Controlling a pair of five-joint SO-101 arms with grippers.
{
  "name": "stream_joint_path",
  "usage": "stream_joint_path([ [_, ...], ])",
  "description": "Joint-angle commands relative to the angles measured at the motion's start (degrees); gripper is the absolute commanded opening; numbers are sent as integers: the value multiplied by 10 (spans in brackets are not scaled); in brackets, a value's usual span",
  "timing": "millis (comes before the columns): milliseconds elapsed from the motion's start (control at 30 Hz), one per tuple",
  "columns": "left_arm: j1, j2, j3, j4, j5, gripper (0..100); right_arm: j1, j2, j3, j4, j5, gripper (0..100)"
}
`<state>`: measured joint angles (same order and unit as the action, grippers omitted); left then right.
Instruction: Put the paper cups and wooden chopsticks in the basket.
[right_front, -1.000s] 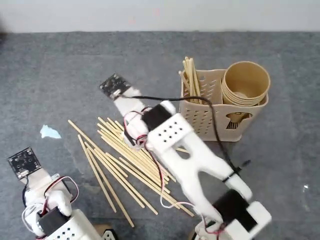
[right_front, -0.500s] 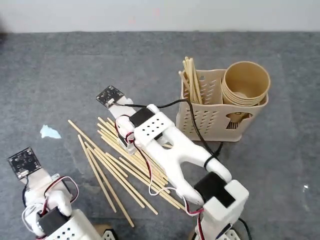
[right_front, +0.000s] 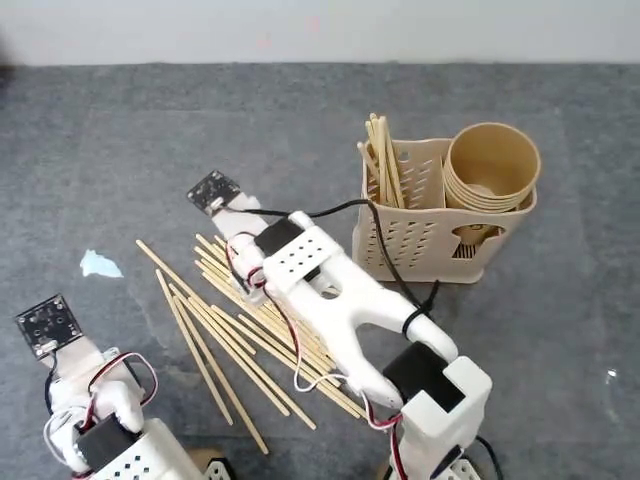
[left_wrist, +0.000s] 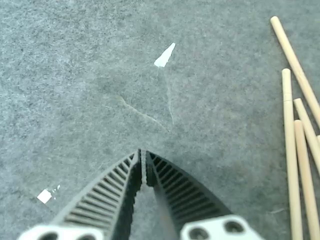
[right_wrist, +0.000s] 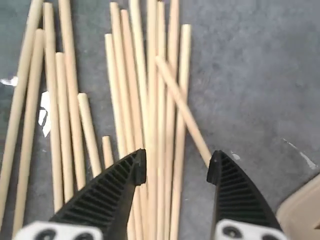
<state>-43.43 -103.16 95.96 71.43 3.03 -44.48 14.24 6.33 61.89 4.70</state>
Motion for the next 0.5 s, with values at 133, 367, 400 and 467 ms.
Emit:
stream_joint_path([
  [133, 3, -6, -2, -11, -6, 13, -7, 70, -42, -28, -1, 214],
  [367, 3, -6, -2, -11, -6, 13, -7, 131, -97, 9, -1, 177],
  [400, 3, -6, -2, -11, -6, 13, -5, 134, -99, 10, 1, 147],
  [467, 3, -6, -2, -11, -6, 13, 0, 136, -101, 9, 22, 77],
])
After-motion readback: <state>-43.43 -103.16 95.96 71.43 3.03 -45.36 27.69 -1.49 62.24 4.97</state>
